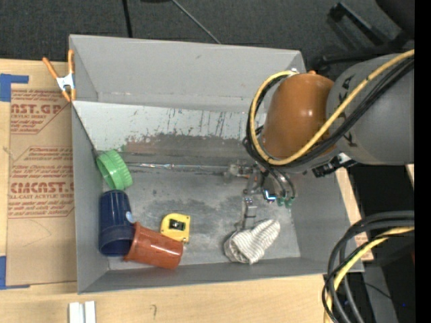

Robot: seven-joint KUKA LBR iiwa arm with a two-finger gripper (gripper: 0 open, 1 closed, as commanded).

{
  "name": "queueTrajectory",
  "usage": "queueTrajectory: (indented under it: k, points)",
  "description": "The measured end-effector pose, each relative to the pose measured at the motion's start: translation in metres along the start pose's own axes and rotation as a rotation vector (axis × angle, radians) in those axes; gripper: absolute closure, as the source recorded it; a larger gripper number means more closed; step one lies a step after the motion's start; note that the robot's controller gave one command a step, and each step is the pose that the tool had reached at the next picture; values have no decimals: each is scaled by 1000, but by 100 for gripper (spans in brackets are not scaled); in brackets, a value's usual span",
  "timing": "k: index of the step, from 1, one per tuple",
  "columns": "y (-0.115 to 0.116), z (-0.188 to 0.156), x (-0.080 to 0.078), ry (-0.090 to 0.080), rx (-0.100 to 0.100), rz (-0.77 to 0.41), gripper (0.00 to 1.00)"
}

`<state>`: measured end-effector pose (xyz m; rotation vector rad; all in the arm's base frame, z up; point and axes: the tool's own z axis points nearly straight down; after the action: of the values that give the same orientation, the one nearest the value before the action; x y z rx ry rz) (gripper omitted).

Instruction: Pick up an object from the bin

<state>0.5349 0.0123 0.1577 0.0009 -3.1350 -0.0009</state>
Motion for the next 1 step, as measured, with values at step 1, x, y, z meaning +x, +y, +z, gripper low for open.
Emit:
queueTrajectory:
  k: [1]
  points:
    - [0,-4,-2,-7,0,0,0]
